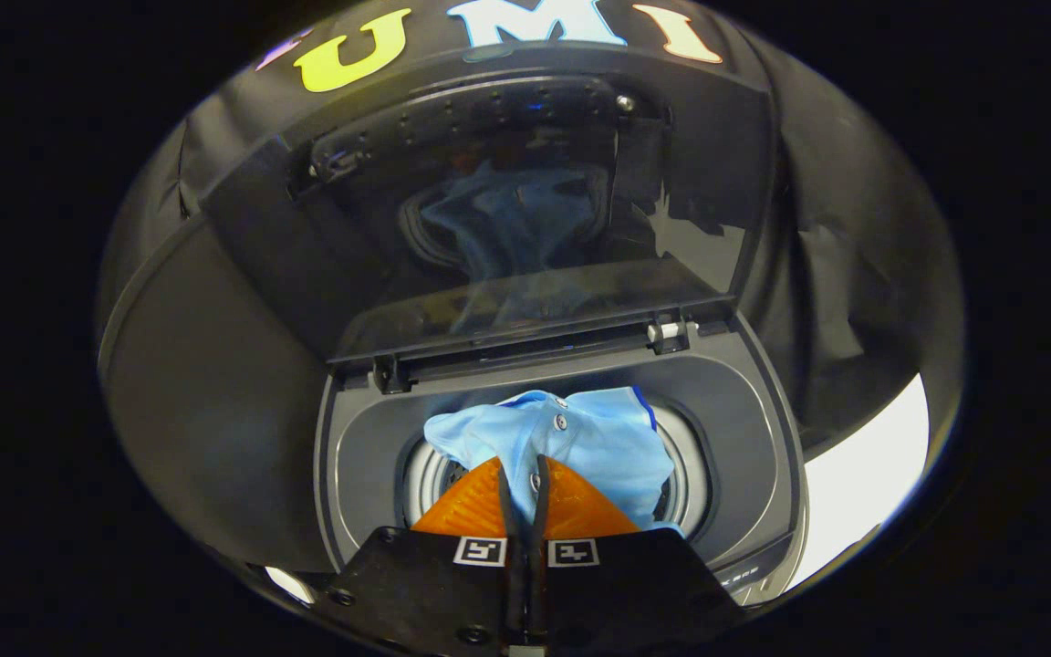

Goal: Put the clothes into the washing machine and then close the washing machine lid.

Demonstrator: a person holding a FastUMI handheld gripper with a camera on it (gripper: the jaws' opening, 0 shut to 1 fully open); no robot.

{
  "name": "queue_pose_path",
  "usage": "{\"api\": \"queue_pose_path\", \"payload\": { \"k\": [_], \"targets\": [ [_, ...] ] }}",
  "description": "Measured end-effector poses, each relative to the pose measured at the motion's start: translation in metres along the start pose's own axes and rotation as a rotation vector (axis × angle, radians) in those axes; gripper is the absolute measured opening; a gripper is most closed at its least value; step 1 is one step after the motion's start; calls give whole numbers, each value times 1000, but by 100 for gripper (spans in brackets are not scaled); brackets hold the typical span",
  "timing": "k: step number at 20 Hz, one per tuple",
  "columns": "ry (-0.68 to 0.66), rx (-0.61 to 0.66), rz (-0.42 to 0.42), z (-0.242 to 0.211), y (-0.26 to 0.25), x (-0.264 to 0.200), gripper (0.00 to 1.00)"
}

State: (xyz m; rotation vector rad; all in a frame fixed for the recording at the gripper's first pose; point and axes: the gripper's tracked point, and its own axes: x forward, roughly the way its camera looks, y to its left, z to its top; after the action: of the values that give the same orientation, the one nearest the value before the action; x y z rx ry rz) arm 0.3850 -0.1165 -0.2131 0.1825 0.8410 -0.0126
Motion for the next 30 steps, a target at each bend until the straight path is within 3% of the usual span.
{"api": "queue_pose_path", "payload": {
  "k": [12, 14, 18, 30],
  "targets": [
    [41, 28, -23, -23, -7, 21, 4],
    [49, 26, 4, -27, -4, 25, 6],
    [45, -11, -26, -32, -12, 20, 97],
    [-3, -43, -3, -23, -16, -21, 98]
  ]
}}
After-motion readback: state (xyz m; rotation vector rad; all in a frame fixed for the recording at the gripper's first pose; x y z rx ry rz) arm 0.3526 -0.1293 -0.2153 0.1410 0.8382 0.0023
